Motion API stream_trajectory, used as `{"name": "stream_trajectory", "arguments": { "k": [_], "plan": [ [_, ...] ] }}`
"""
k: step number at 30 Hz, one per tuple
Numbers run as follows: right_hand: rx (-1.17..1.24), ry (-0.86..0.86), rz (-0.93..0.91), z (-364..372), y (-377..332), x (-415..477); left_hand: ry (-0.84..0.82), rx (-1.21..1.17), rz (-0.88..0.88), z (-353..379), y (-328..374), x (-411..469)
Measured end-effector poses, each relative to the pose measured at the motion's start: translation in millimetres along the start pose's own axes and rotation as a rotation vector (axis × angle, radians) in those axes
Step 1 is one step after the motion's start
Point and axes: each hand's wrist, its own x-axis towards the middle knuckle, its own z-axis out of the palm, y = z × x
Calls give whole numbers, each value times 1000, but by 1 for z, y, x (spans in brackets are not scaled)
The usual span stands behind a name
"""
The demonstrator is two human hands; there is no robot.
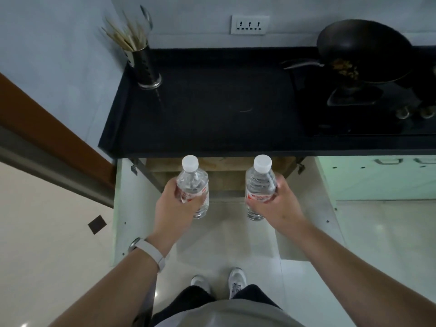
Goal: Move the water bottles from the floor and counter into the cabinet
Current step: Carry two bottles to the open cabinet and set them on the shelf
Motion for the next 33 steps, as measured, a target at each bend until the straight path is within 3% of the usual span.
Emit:
{"name": "stream_trajectory", "arguments": {
  "k": [8,14,17,24,33],
  "plan": [
    [3,-26,30,10,20,24,19,62,-8,3,-8,9],
    [-8,-39,94,29,33,48,-59,77,-35,9,-35,48],
    [-20,5,135,49,45,67,-124,93,-41,18,-60,77],
    [29,25,144,107,95,123,-109,108,-45,53,-124,140],
    [60,56,16,189,196,213,-41,93,28,117,-244,231]
  ]
}}
